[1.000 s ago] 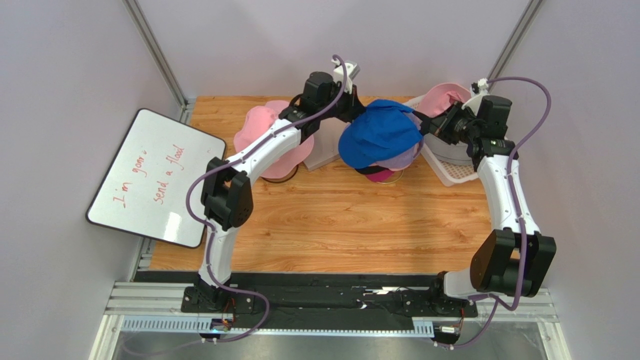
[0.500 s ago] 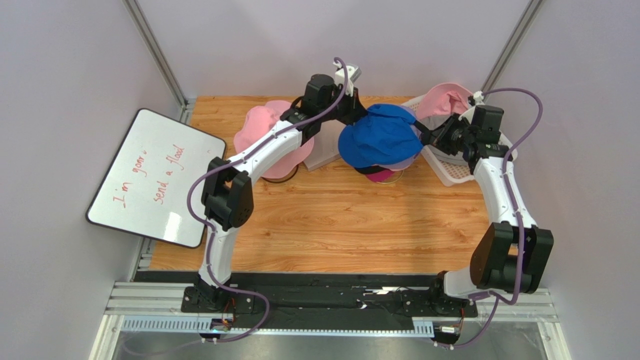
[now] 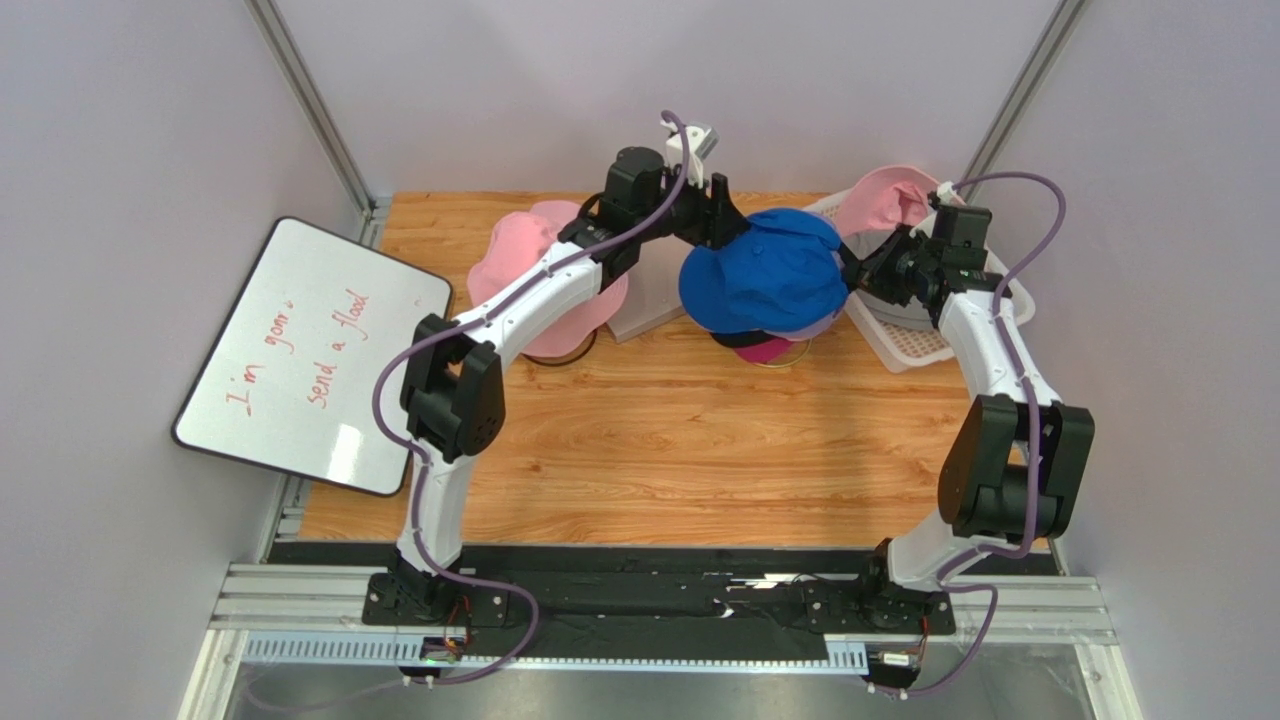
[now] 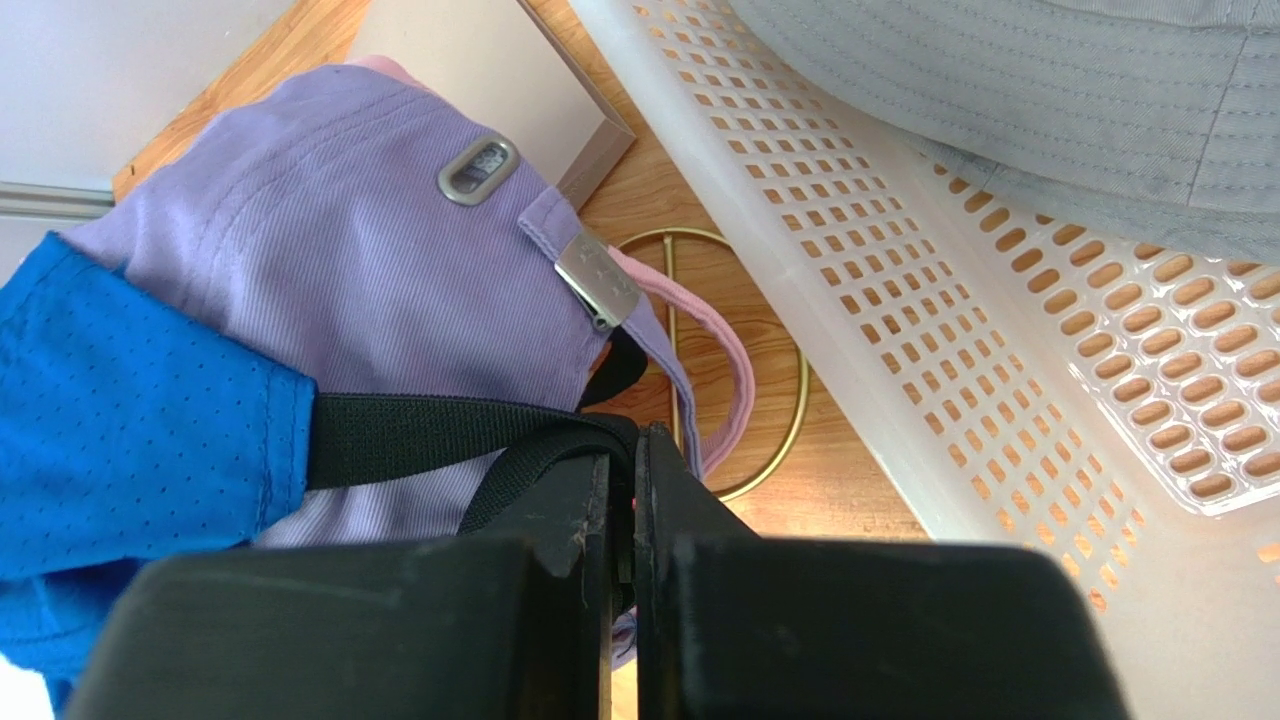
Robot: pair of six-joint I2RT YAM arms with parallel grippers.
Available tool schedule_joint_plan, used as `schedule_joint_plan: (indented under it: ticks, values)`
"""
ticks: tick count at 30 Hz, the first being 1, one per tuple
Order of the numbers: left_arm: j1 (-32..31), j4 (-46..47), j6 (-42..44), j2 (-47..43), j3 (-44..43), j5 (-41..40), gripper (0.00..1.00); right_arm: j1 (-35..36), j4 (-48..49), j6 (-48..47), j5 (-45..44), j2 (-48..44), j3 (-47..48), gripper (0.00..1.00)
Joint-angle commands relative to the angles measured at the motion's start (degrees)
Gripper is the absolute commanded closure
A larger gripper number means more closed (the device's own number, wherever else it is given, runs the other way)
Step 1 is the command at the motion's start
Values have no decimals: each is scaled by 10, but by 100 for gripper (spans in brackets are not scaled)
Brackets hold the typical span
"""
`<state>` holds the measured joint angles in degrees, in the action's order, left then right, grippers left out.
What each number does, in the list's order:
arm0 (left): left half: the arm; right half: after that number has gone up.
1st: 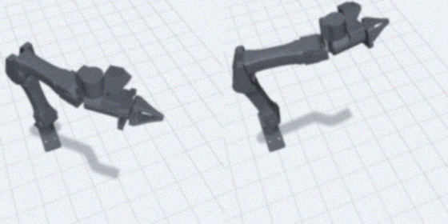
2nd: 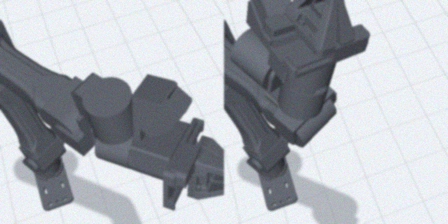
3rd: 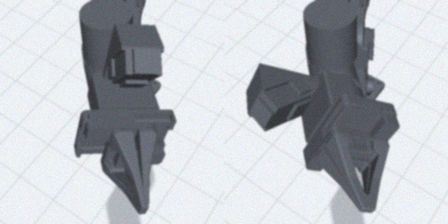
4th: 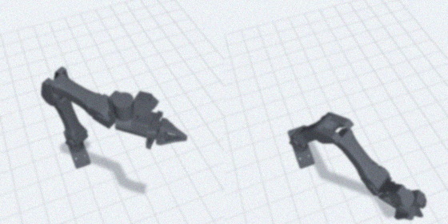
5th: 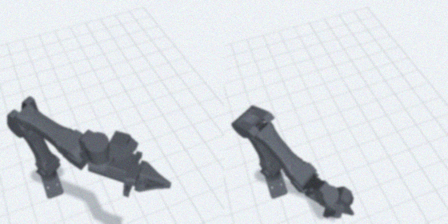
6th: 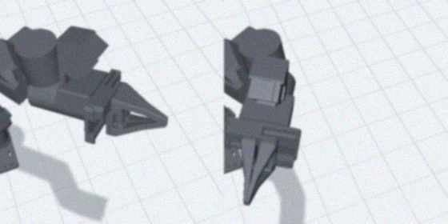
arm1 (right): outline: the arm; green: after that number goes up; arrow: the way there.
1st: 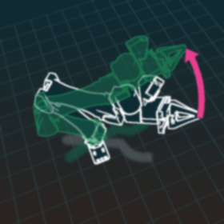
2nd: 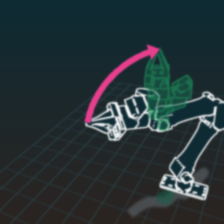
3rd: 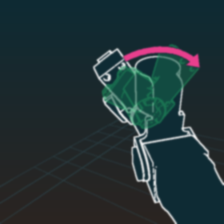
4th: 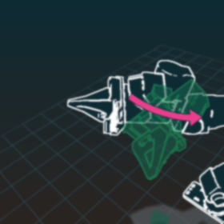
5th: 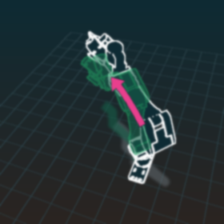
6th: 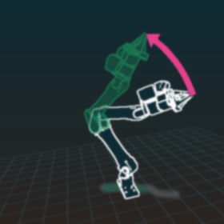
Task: Stack the hats
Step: Stack the hat on the hat.
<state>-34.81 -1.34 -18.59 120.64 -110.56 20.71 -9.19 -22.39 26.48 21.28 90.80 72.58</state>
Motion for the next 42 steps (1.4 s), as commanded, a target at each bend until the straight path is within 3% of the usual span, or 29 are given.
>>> schedule_joint_plan:
  ticks: [1, 7, 16, 27, 36, 42]
  values:
    - [-21, 28, 23, -58, -5, -6, 31, -11, 11, -10, -39, 12, 25, 100]
    - [-59, -29, 105, -30, -68, -79, 23, -10, 1, -11, -36, 36, 38, 100]
    - [-61, -74, 92, 64, -177, -67, 21, -5, 7, -15, -56, 28, 2, 100]
    - [-61, -74, 98, 89, -184, -55, 21, 42, 10, -19, -77, 4, -53, 100]
    - [-51, -89, 85, 121, -211, -94, 21, 83, 0, -24, -82, -76, -125, 100]
    - [-47, -73, 85, 120, -214, -59, 21, 120, -19, -23, -80, -135, -144, 100]
